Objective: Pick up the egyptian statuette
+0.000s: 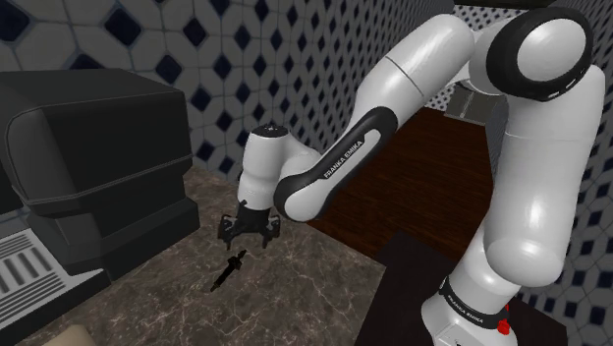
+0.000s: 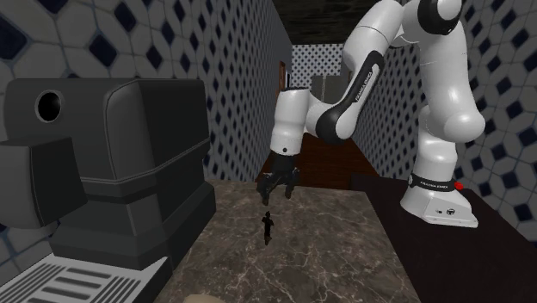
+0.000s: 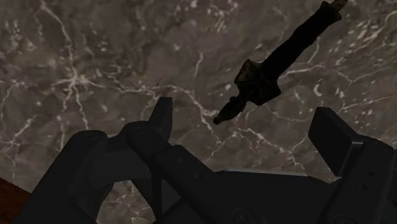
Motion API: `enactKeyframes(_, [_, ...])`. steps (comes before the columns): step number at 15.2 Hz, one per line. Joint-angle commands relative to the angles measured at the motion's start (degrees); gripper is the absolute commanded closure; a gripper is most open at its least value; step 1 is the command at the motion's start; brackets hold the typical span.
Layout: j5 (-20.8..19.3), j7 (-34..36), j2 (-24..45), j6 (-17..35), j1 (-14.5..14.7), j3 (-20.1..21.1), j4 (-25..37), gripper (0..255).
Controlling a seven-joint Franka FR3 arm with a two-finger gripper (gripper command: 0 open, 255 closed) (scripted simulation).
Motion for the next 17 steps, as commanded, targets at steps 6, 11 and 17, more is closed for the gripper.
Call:
enactKeyframes(6, [-6.9, 8.7, 9.9, 2.8, 5.9, -5.3, 6.7, 0])
enactKeyframes(11, [-8.6, 9.9, 12.3, 4.7, 7.1, -6.9, 7.2, 0])
enactKeyframes(17, [-8.7, 10.0, 12.5, 4.8, 7.2, -7.0, 7.2, 255])
